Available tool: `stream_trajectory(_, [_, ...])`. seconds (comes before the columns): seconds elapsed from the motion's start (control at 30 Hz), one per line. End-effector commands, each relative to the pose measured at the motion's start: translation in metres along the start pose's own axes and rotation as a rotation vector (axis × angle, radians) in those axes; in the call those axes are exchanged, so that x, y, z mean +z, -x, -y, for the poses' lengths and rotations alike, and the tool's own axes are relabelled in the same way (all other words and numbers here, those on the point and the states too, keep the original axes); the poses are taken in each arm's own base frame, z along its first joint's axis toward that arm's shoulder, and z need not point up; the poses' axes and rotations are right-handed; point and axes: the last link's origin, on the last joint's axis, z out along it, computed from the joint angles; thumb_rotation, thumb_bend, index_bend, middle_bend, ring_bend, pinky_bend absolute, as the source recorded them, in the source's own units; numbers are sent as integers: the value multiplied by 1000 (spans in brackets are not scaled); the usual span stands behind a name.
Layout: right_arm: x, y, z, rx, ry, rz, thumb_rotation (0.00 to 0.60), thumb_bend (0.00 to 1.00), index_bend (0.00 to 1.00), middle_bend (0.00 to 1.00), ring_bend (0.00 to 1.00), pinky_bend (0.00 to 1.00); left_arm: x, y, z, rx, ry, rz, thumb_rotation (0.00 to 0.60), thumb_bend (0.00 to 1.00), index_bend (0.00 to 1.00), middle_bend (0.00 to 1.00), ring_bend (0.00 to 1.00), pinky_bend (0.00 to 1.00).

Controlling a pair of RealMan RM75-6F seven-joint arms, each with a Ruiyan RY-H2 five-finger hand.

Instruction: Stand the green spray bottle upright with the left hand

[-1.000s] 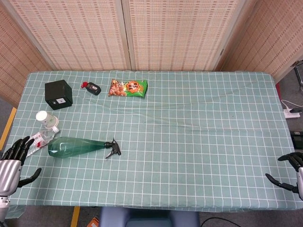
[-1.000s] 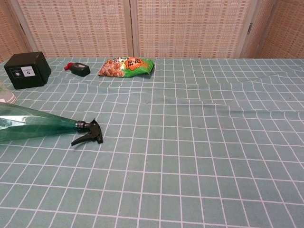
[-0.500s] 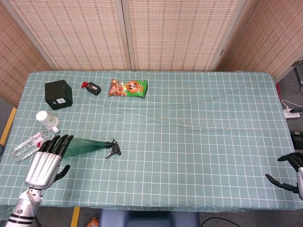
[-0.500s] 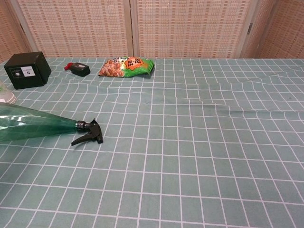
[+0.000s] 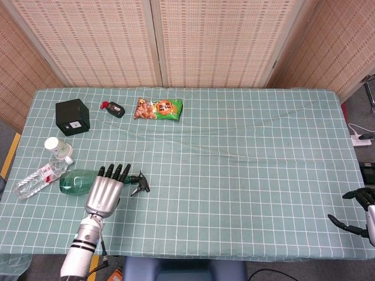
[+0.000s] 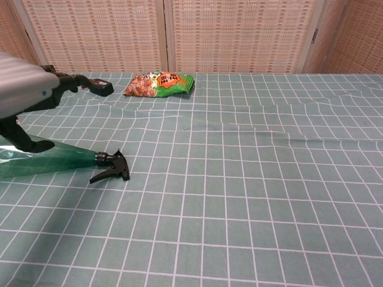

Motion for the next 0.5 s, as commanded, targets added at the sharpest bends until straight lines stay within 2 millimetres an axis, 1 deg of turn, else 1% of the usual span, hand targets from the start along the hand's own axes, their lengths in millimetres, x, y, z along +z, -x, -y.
stream_trajectory(0.03, [1, 0, 0, -2, 5, 4, 600, 0, 464, 451, 303, 287, 20, 6, -11, 52, -54, 42, 600, 249, 21, 133, 140, 226])
stream_trajectory(0.27, [0, -1, 0, 0, 13, 7, 600, 0, 464, 451, 303, 287, 34, 17, -24, 71, -99, 95, 600, 250, 34, 162, 166, 234])
stream_trajectory(0.43, [0, -1, -2, 3, 15, 8, 600, 0, 464, 455, 308, 287, 37, 25, -30, 126, -95, 79, 600, 249, 95, 224, 196, 270])
stream_trajectory(0.5, [0, -1, -2, 3, 15, 9, 600, 0, 464, 460, 319, 287, 38, 29, -31, 150, -95, 75, 600, 249, 125, 233, 202, 281])
